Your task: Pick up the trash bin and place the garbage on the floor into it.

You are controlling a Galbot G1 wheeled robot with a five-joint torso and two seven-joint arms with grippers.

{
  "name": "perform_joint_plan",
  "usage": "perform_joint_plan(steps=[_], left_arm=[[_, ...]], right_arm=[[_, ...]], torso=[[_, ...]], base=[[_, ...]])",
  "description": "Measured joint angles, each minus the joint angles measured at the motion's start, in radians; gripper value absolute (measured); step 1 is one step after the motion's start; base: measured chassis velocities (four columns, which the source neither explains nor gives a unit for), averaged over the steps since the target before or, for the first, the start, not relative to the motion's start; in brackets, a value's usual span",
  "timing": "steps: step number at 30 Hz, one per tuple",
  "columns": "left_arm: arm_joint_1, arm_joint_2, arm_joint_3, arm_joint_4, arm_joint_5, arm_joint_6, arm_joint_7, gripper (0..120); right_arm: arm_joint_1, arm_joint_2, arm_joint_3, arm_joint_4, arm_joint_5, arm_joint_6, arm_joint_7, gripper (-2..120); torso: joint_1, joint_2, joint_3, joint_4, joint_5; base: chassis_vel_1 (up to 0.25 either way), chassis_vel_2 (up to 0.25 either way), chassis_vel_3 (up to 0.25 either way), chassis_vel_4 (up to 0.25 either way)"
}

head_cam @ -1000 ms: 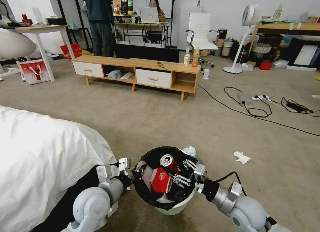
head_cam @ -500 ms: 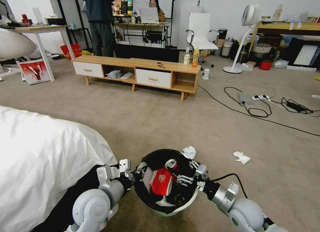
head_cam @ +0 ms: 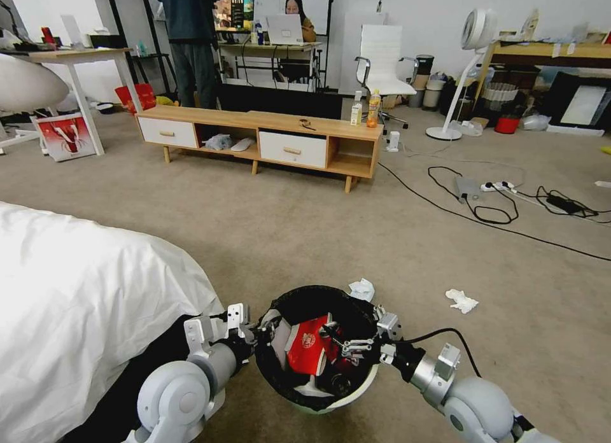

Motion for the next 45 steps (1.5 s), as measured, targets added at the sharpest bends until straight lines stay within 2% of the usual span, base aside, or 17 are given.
perform_joint_plan(steps=[4, 6, 9, 11, 12, 14, 18, 20, 21, 22, 23, 24, 25, 26, 27, 36, 45], left_arm=[[0.004, -0.009, -0.013, -0.006, 0.001, -0.002, 0.001, 7], [0.007, -0.013, -0.027, -0.012, 0.001, -0.002, 0.0, 7], [0.007, -0.014, -0.03, -0.014, 0.002, -0.002, 0.0, 7], [0.008, -0.018, -0.042, -0.025, 0.005, -0.002, 0.0, 7], [0.008, -0.018, -0.042, -0.025, 0.005, -0.002, 0.0, 7], [0.005, -0.026, -0.052, -0.038, 0.006, -0.002, 0.0, 7], [0.002, -0.031, -0.058, -0.045, 0.007, -0.002, 0.0, 7], [-0.006, -0.041, -0.073, -0.063, 0.009, -0.002, 0.0, 7], [-0.011, -0.042, -0.081, -0.074, 0.015, -0.002, 0.001, 7], [-0.011, -0.042, -0.081, -0.074, 0.015, -0.002, 0.001, 7], [-0.015, -0.041, -0.089, -0.082, 0.025, -0.004, 0.01, 7], [-0.022, -0.042, -0.102, -0.094, 0.035, -0.01, 0.027, 7], [-0.022, -0.042, -0.102, -0.094, 0.035, -0.01, 0.027, 7], [-0.028, -0.046, -0.114, -0.103, 0.036, -0.013, 0.039, 7], [-0.031, -0.049, -0.123, -0.11, 0.032, -0.013, 0.043, 7], [-0.031, -0.055, -0.157, -0.156, 0.002, -0.013, 0.029, 7], [-0.055, -0.049, -0.188, -0.171, -0.032, -0.016, 0.021, 7]], right_arm=[[0.018, 0.008, 0.035, 0.034, -0.006, 0.03, -0.001, 100], [0.034, -0.003, 0.088, 0.096, -0.016, 0.065, -0.002, 100], [0.039, -0.005, 0.102, 0.113, -0.018, 0.071, 0.002, 100], [0.058, -0.015, 0.168, 0.192, -0.007, 0.083, 0.066, 100], [0.058, -0.015, 0.168, 0.192, -0.007, 0.083, 0.066, 100], [0.064, -0.02, 0.222, 0.233, 0.001, 0.075, 0.151, 100], [0.062, -0.021, 0.239, 0.239, 0.001, 0.067, 0.185, 100], [0.034, -0.024, 0.28, 0.241, -0.014, 0.024, 0.302, 100], [0.014, -0.017, 0.293, 0.241, -0.02, -0.033, 0.412, 100], [0.014, -0.017, 0.293, 0.241, -0.02, -0.033, 0.412, 100], [0.0, -0.007, 0.295, 0.241, -0.02, -0.086, 0.506, 100], [-0.012, 0.013, 0.296, 0.241, -0.02, -0.161, 0.635, 100], [-0.012, 0.013, 0.296, 0.241, -0.02, -0.161, 0.635, 100], [-0.027, 0.028, 0.298, 0.235, -0.03, -0.2, 0.701, 100], [-0.041, 0.036, 0.3, 0.227, -0.05, -0.213, 0.721, 100], [-0.1, 0.08, 0.288, 0.174, -0.188, -0.231, 0.71, 100], [-0.138, 0.156, 0.273, 0.134, -0.301, -0.199, 0.666, 100]], torso=[[0.0, 0.0, 0.0, 0.0, 0.0], [0.0, 0.0, 0.0, 0.0001, 0.0], [0.0, 0.0, 0.0, 0.0, 0.0], [0.0, 0.0, 0.0, 0.0001, -0.0002], [0.0, 0.0, 0.0, 0.0001, -0.0002], [0.0, 0.0, 0.0, 0.0001, -0.0002], [0.0, 0.0, 0.0, 0.0001, -0.0002], [0.0, 0.0, 0.0, -0.0006, 0.0003], [0.0, 0.0, 0.0, 0.0002, -0.0006], [0.0, 0.0, 0.0, 0.0002, -0.0006], [0.0, 0.0, 0.0, -0.0006, 0.0001], [0.0, 0.0, 0.0, -0.0001, 0.0005], [0.0, 0.0, 0.0, -0.0001, 0.0005], [0.0, 0.0, 0.0, 0.0002, 0.0], [0.0, 0.0, 0.0, 0.0, 0.0], [0.0, 0.0, 0.0, 0.0001, 0.0001], [0.0, 0.0, 0.0, -0.0001, -0.0001]], base=[[0.0, 0.0, 0.0, 0.0], [0.0, 0.0, 0.0, 0.0], [0.0, 0.0, 0.0, 0.0], [0.0, 0.0, 0.0, 0.0], [0.0, 0.0, 0.0, 0.0], [0.0, 0.0, 0.0, 0.0], [0.0, 0.0, 0.0, 0.0], [0.0, 0.0, 0.0, 0.0], [0.0, 0.0, 0.0, 0.0], [0.0, 0.0, 0.0, 0.0], [0.0, 0.0, 0.0, 0.0], [0.0, 0.0, 0.0, 0.0], [0.0, 0.0, 0.0, 0.0], [0.0, 0.0, 0.0, 0.0], [0.0, 0.0, 0.0, 0.0], [0.0, 0.0, 0.0, 0.0], [0.0, 0.0, 0.0, 0.0]])
